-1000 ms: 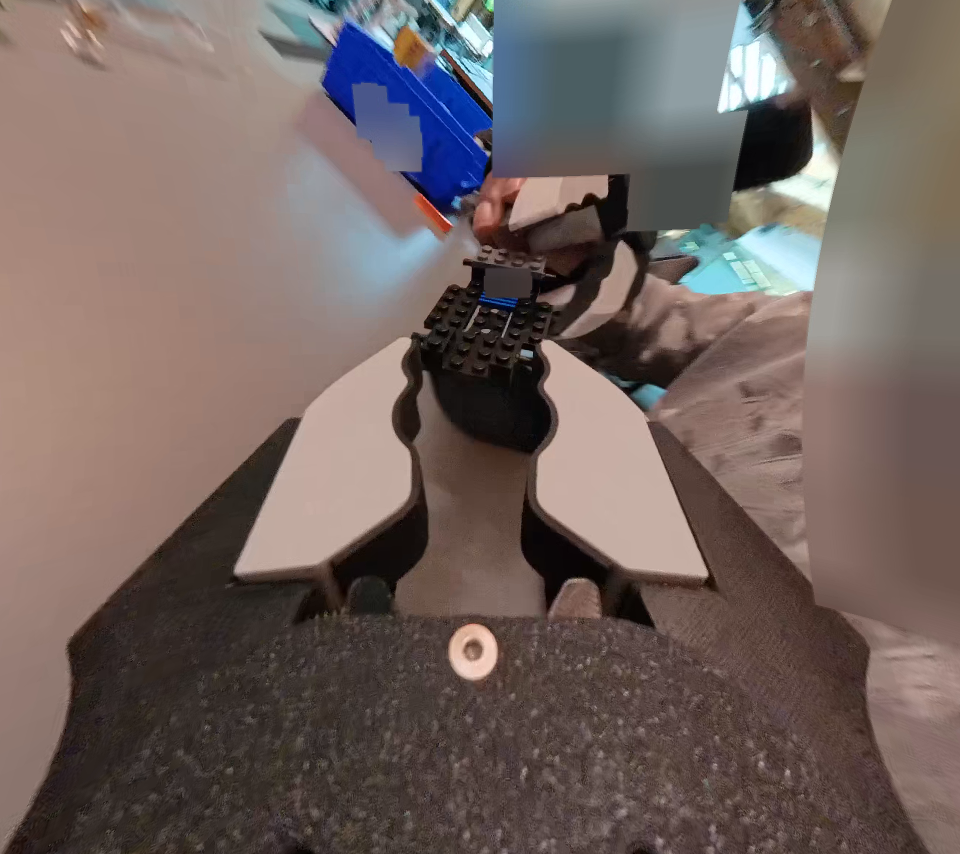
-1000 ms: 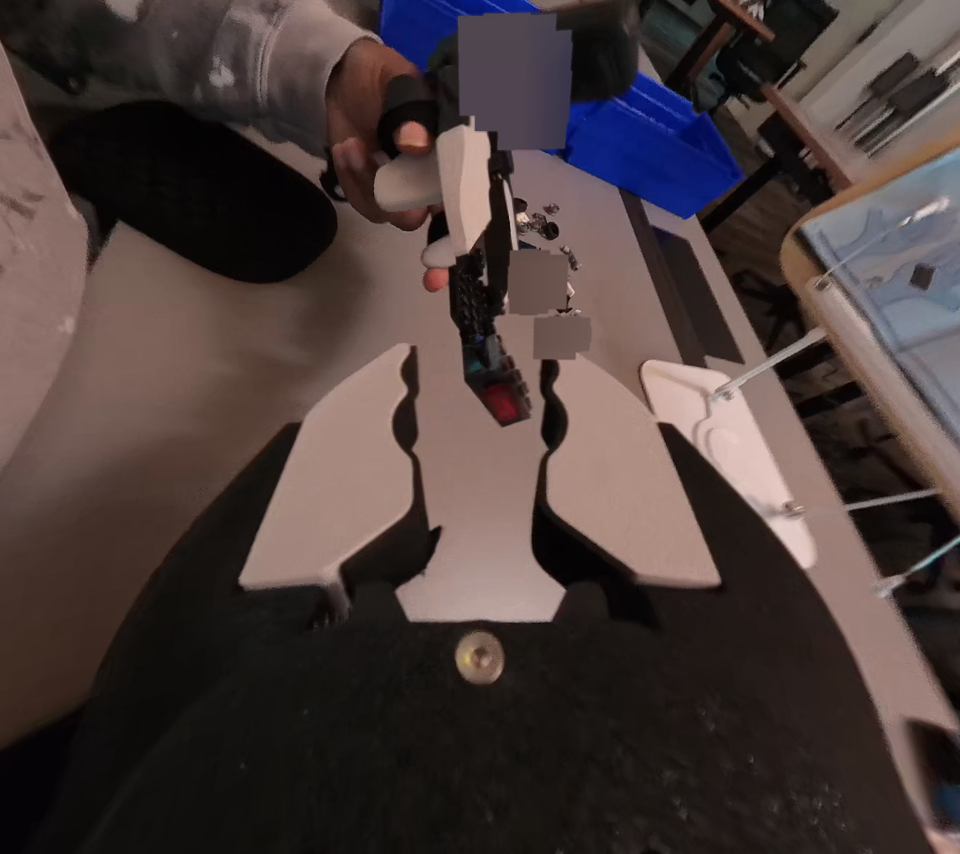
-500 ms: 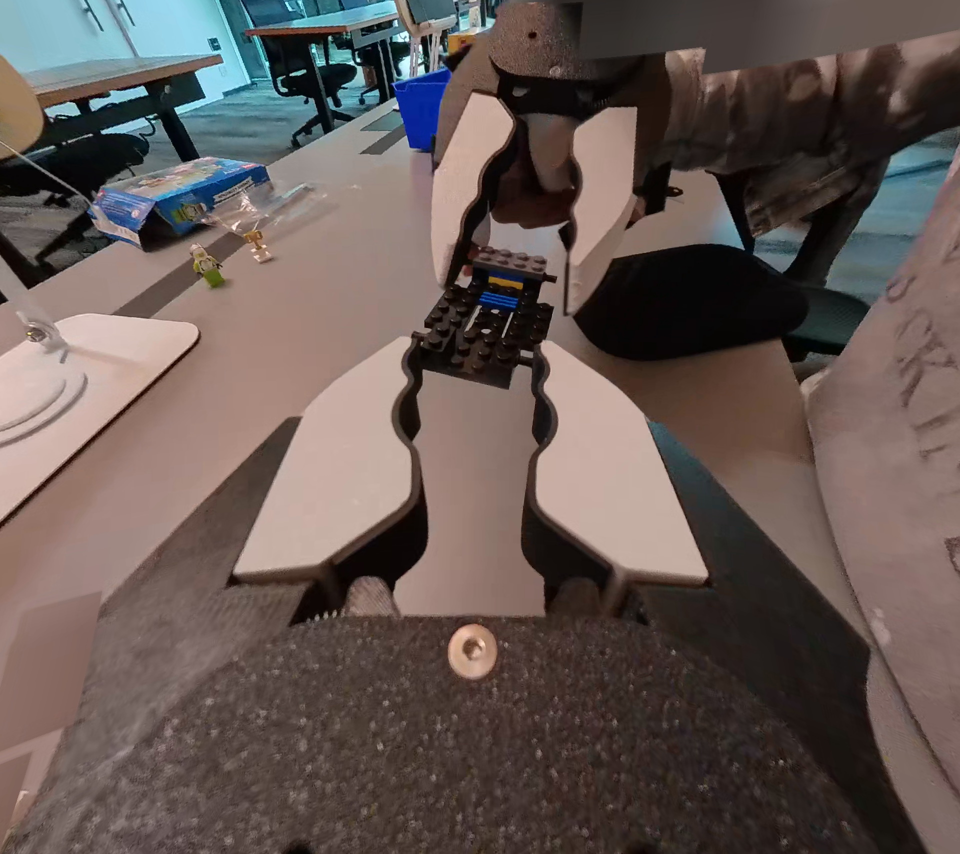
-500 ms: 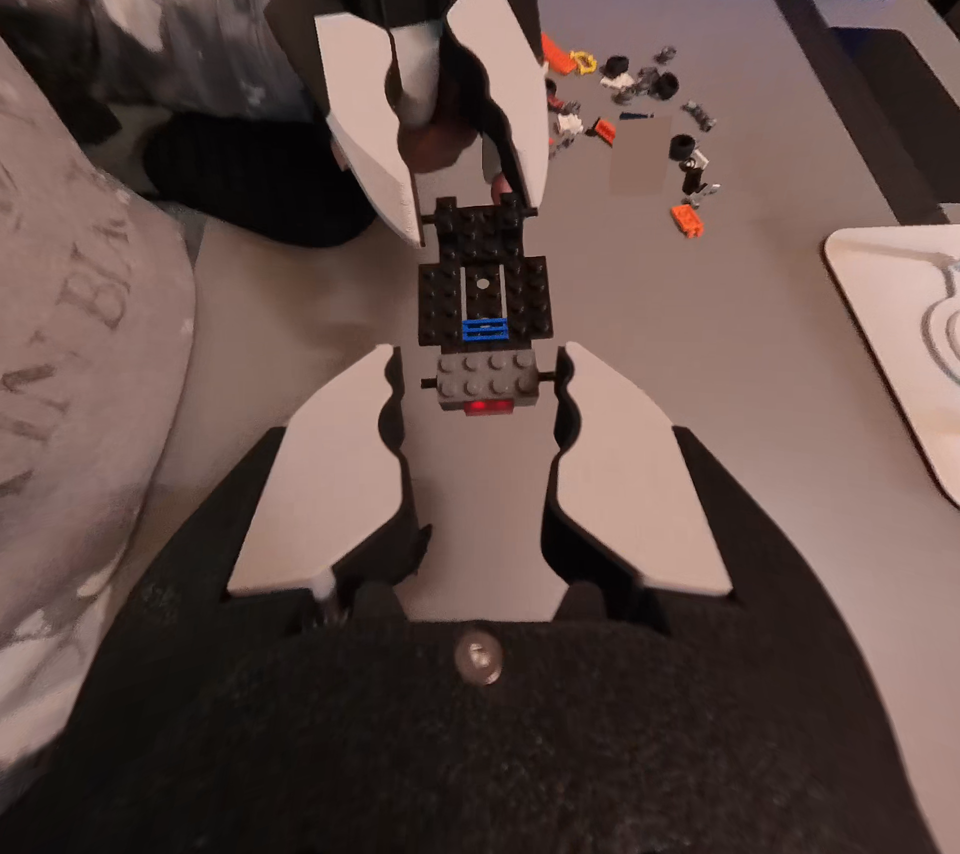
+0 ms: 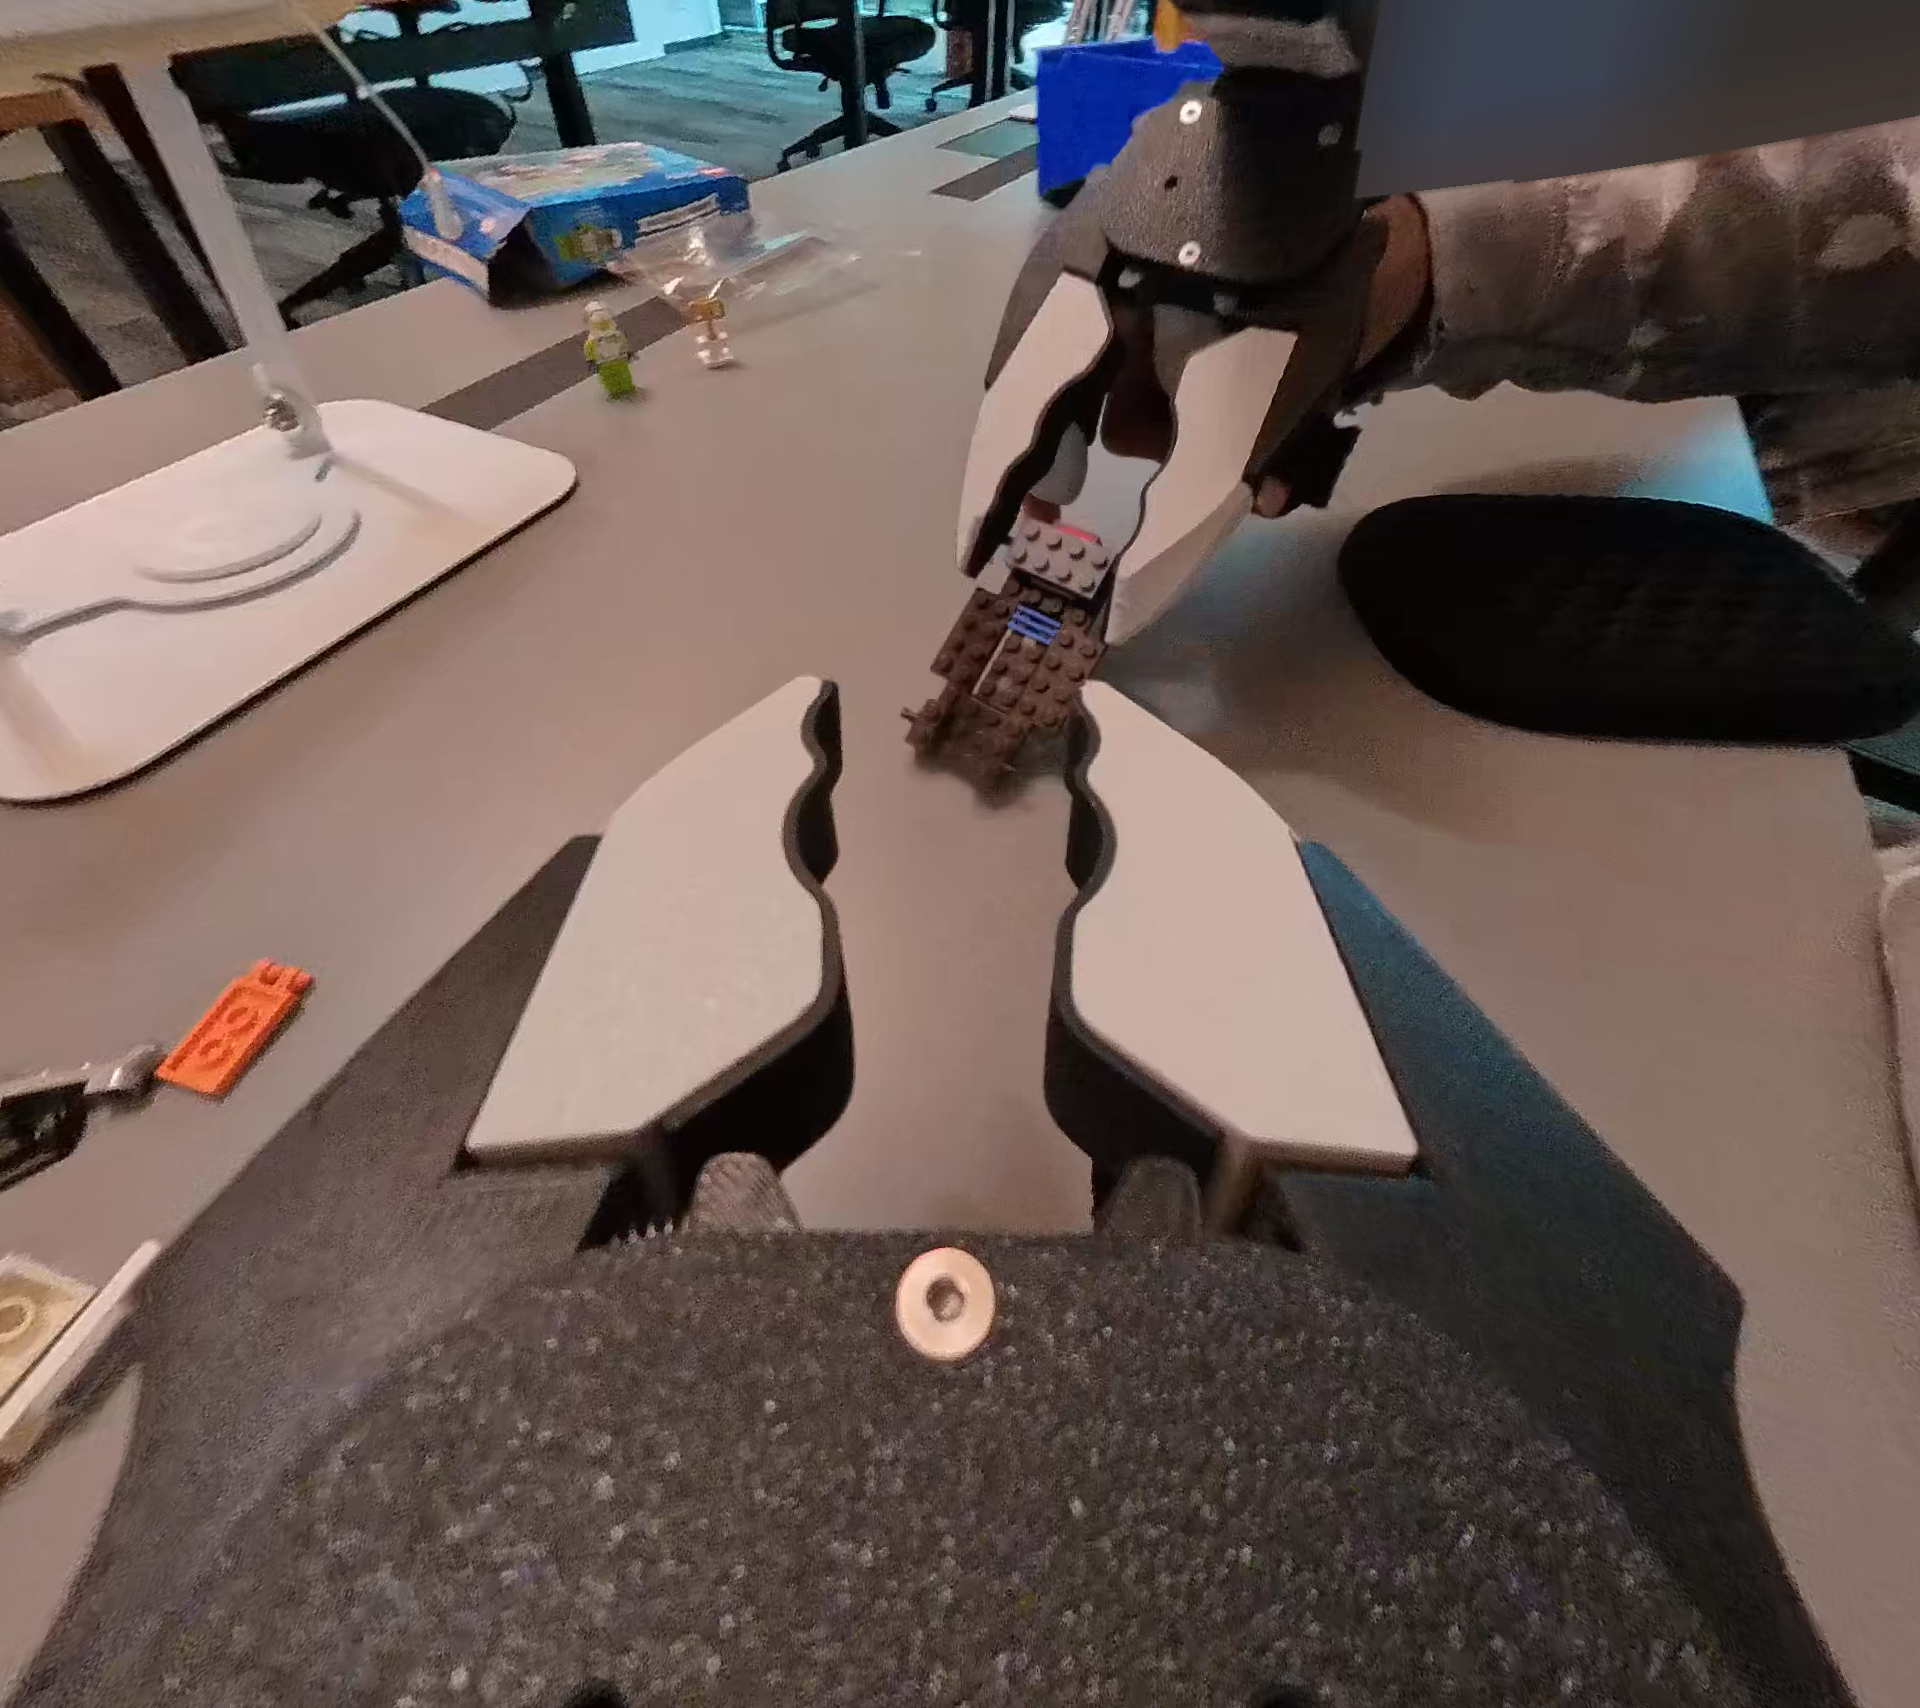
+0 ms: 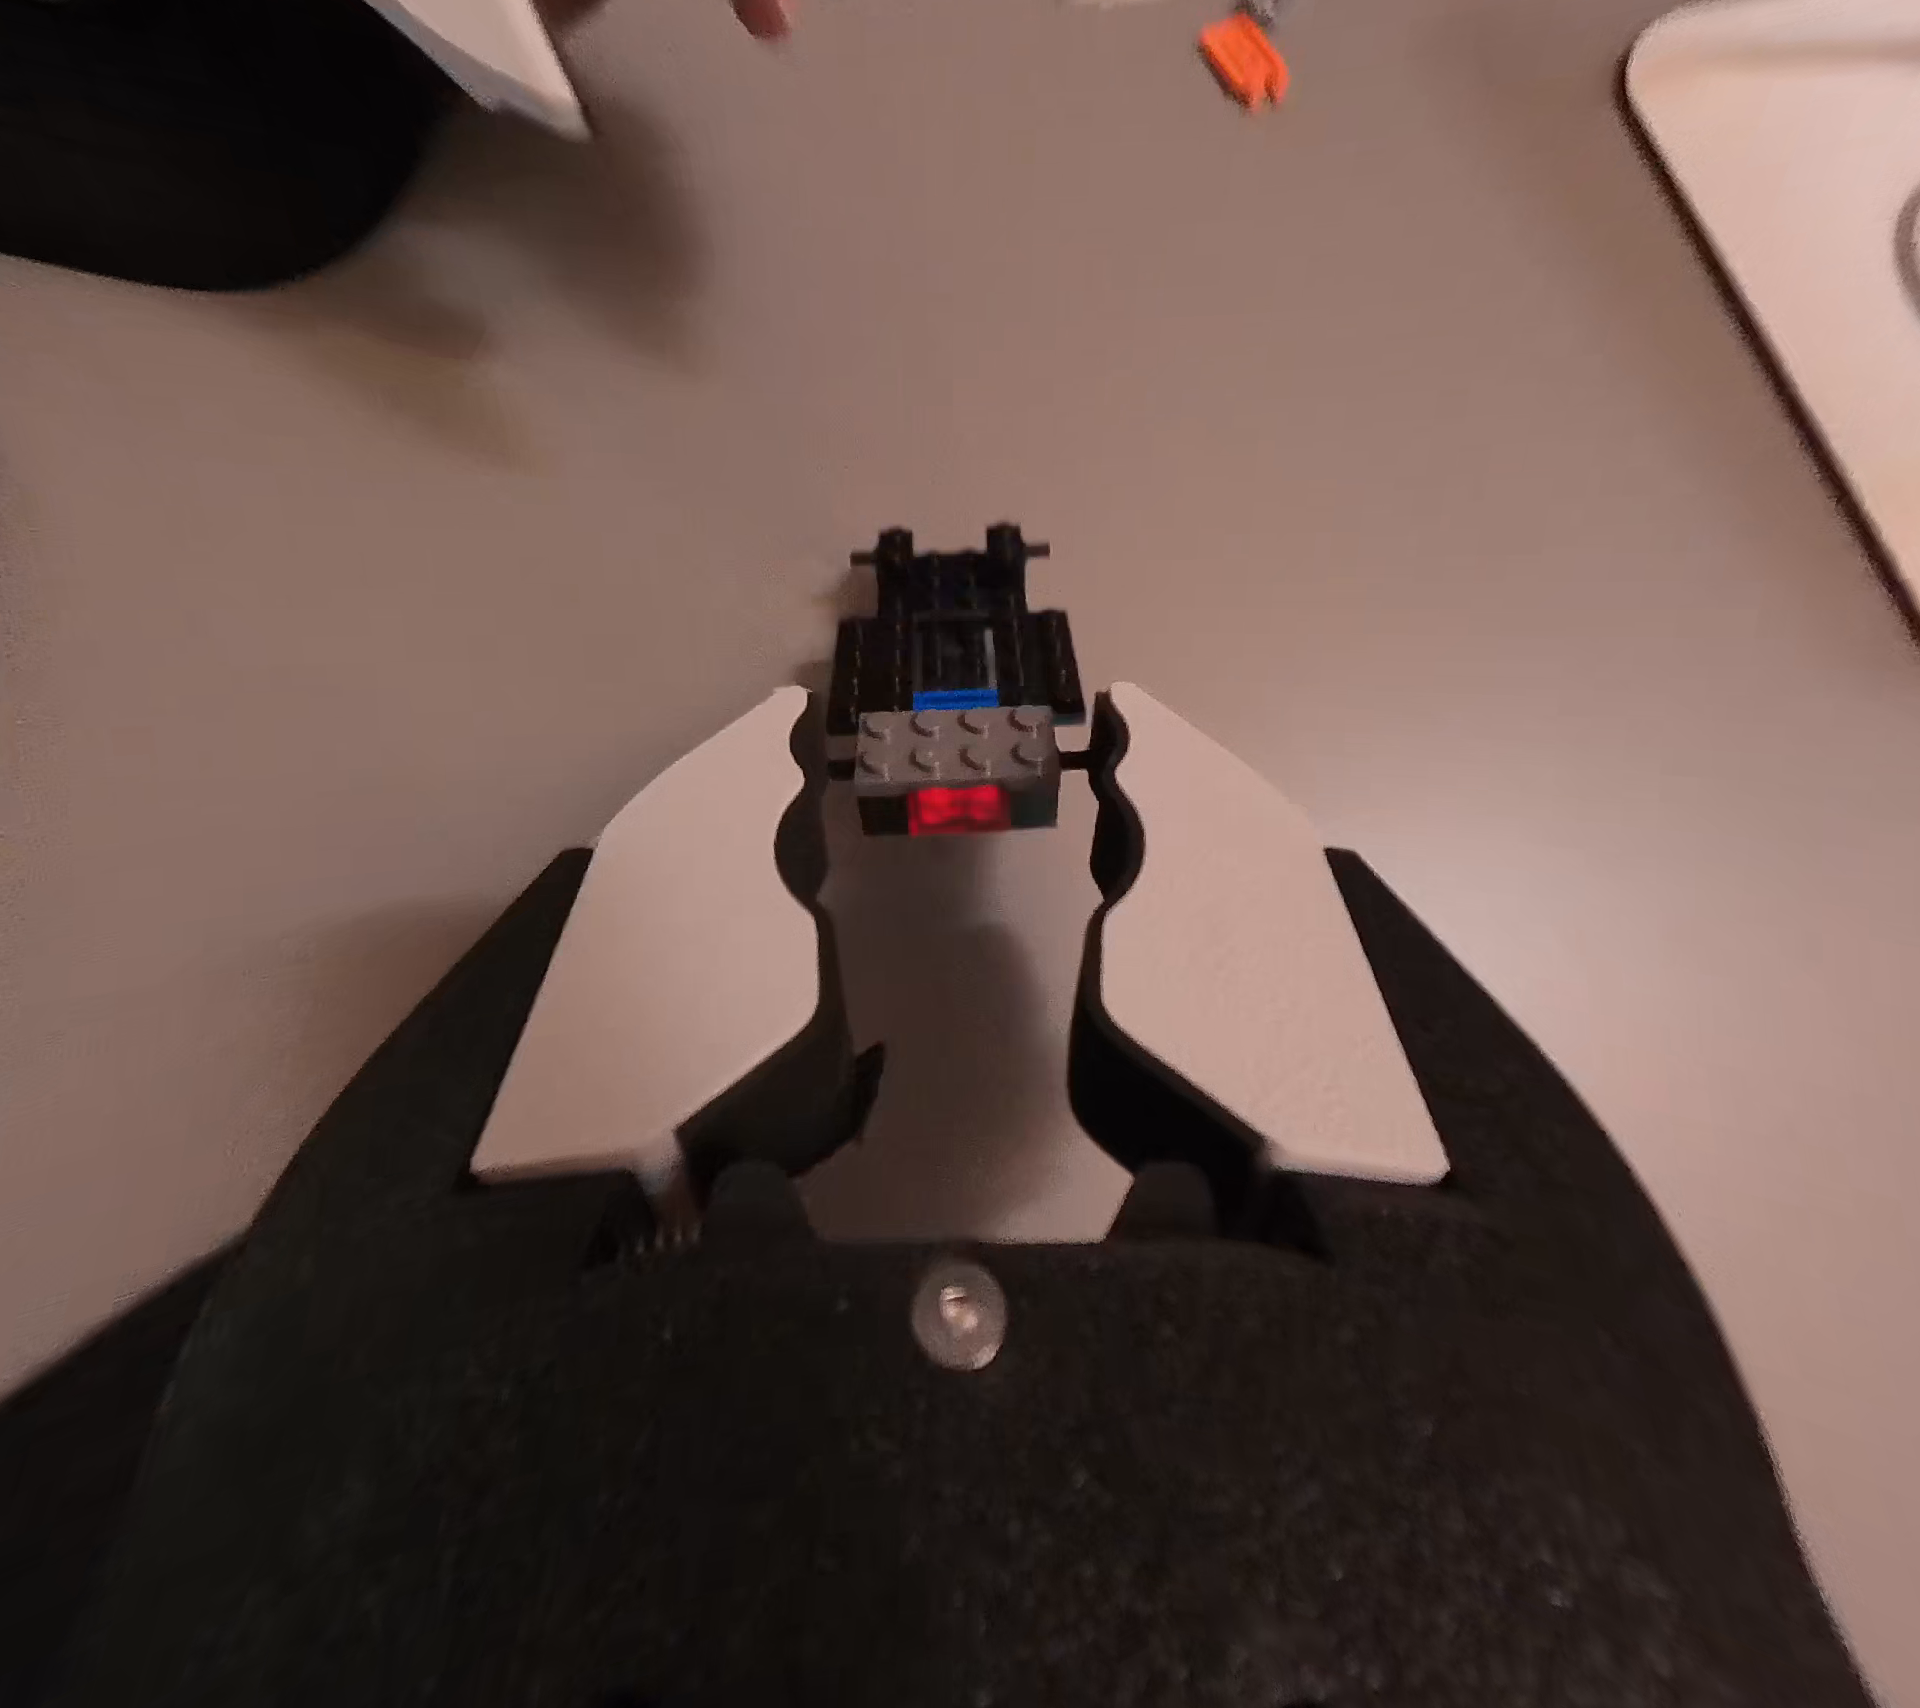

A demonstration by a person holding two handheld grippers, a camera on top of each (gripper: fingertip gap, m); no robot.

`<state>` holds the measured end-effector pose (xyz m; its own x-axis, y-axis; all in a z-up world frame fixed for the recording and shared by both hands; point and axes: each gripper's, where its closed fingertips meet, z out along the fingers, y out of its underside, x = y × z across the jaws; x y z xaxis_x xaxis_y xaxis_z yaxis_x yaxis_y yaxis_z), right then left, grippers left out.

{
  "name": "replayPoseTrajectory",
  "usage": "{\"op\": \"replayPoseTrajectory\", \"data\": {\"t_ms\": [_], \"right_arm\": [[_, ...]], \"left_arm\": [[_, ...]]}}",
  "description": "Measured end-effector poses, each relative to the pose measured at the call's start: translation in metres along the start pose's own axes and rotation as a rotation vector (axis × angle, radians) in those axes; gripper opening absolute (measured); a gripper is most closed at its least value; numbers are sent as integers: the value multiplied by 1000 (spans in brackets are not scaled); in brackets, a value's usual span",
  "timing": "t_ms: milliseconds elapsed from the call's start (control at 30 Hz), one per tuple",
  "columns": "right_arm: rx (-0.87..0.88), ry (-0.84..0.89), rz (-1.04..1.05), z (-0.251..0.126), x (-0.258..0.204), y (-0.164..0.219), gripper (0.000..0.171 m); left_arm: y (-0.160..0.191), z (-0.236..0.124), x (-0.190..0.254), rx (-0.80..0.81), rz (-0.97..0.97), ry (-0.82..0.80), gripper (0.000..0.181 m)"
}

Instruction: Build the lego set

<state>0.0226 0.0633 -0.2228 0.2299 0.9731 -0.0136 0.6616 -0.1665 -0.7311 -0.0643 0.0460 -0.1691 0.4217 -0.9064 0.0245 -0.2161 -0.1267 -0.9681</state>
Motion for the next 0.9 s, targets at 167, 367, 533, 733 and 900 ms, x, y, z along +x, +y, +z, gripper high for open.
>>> {"op": "replayPoseTrajectory", "data": {"t_ms": [167, 367, 533, 733, 900], "right_arm": [[-71, -1, -3, 18, 8, 17, 49], [-45, 13, 3, 14, 8, 8, 64], [104, 244, -92, -38, 72, -40, 52], [48, 696, -432, -98, 205, -101, 28], [32, 821, -515, -112, 273, -145, 34]], "left_arm": [[12, 2, -8, -39, -5, -62, 38], [19, 5, -16, -69, -33, -99, 40], [10, 7, -30, -59, -41, -133, 36], [-9, 20, -40, -30, -45, -146, 33], [-19, 31, -50, -16, -31, -166, 29]]}}
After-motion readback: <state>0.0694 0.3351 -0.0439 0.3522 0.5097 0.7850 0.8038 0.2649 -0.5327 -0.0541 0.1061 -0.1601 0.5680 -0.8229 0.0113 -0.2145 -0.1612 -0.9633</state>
